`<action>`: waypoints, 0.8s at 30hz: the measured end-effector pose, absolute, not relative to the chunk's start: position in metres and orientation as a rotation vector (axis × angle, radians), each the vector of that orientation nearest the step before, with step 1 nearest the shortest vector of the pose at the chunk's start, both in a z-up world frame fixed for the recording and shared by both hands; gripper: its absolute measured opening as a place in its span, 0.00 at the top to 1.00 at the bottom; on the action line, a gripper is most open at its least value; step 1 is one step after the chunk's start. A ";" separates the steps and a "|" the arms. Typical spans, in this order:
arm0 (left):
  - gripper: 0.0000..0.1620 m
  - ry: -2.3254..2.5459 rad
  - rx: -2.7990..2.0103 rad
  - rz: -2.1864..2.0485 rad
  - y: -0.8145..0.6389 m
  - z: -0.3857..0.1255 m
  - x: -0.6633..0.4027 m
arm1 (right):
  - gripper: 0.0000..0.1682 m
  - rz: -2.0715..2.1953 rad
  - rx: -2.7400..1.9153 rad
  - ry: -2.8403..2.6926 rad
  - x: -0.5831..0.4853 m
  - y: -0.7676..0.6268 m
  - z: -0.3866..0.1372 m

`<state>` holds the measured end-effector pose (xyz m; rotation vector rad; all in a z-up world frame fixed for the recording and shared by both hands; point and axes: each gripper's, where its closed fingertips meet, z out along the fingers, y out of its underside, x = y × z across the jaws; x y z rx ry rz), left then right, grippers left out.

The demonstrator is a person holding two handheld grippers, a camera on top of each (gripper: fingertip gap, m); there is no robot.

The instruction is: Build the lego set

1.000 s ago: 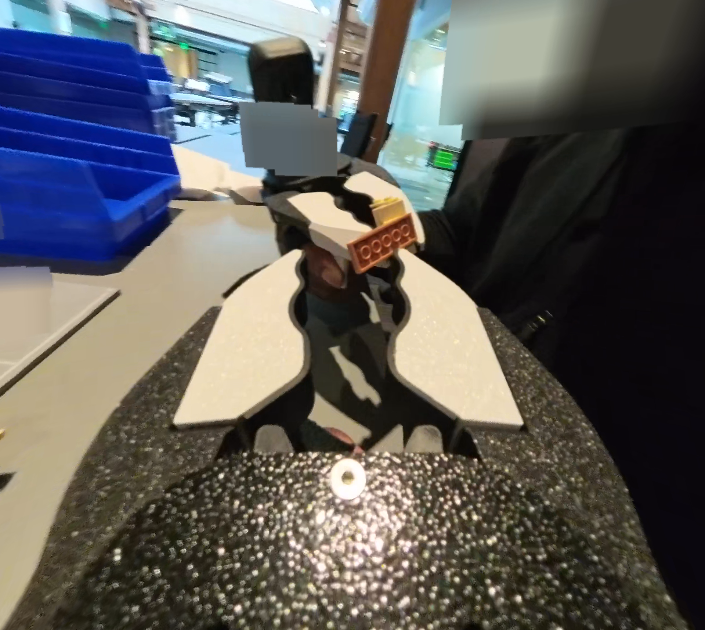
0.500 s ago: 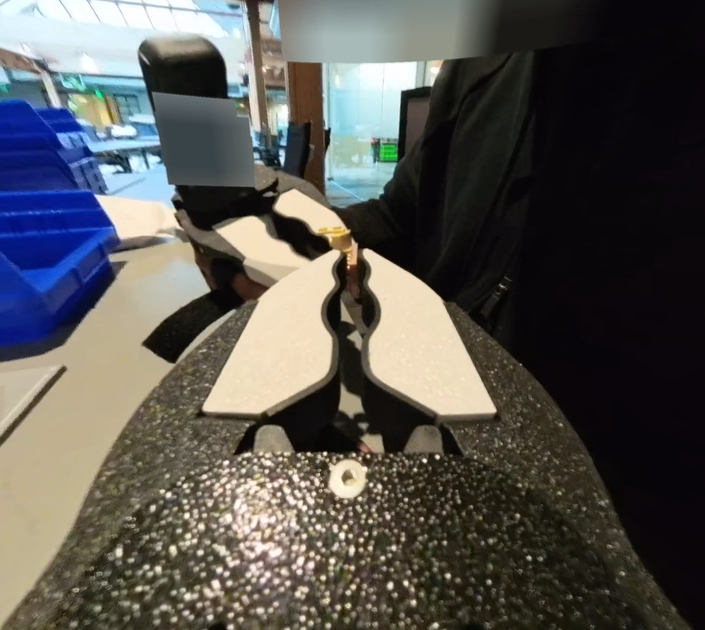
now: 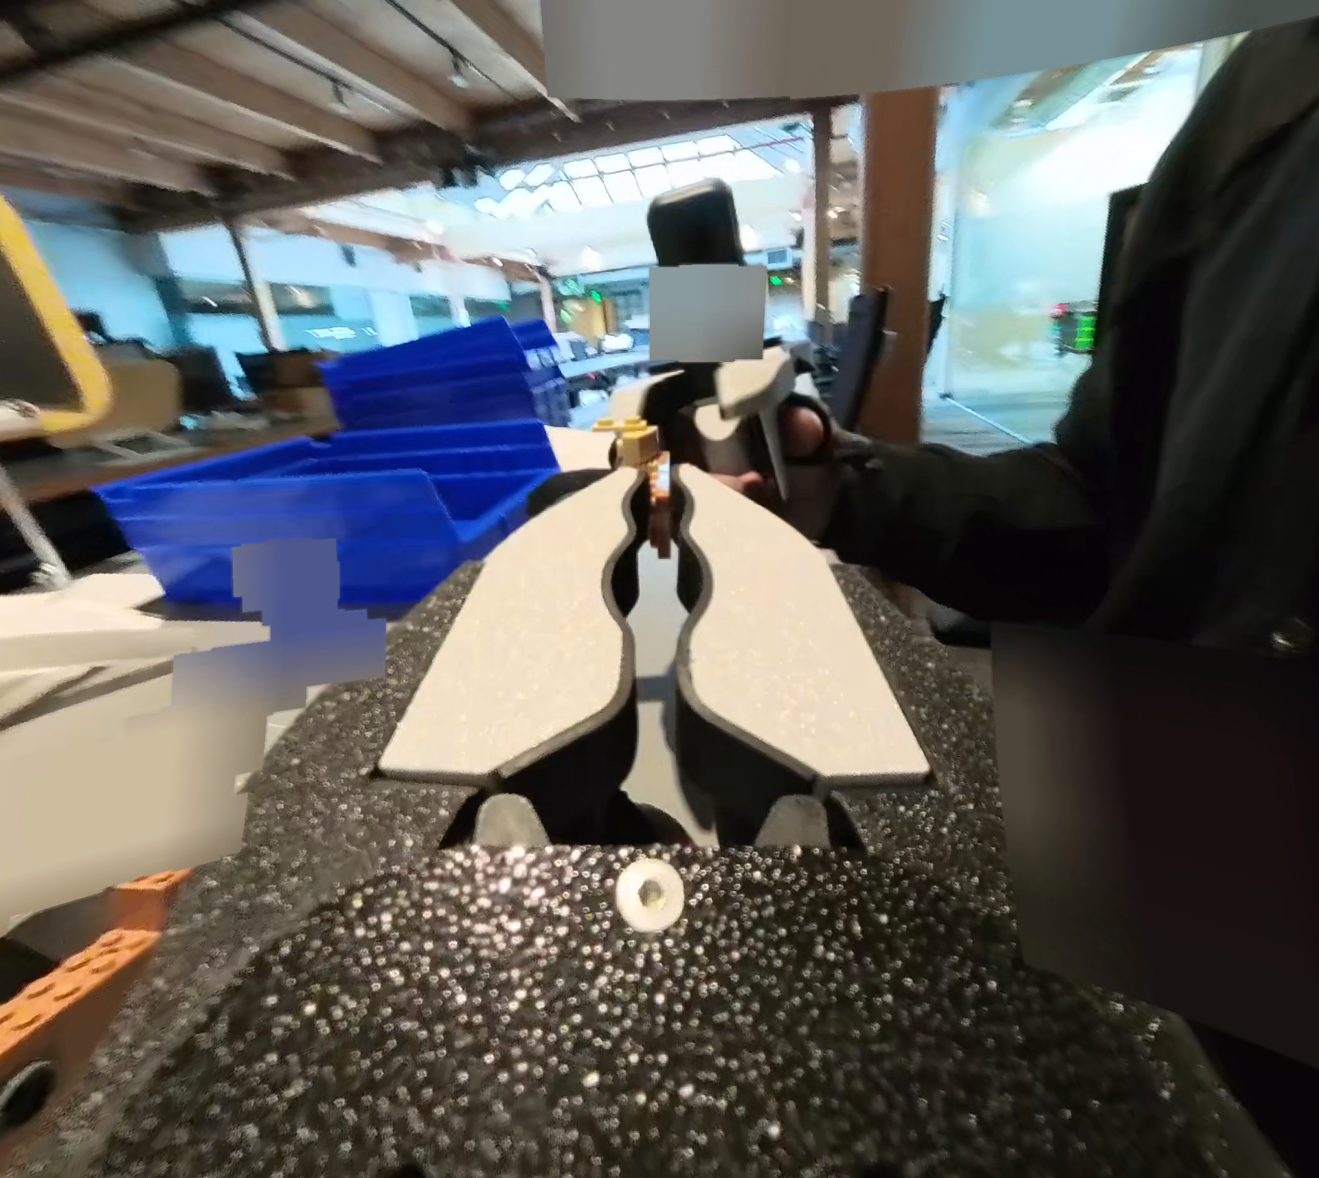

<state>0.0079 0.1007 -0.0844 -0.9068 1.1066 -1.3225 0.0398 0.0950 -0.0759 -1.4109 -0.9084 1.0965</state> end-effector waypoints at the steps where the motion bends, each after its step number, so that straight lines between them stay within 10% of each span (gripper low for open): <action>1: 0.97 1.100 -0.890 -1.316 0.099 -0.083 0.008 | 0.84 1.092 -1.414 -0.879 0.040 0.097 -0.073; 24: 0.97 1.145 -0.697 -1.331 0.072 -0.074 0.006 | 0.91 0.959 -1.420 -0.975 0.019 0.079 -0.070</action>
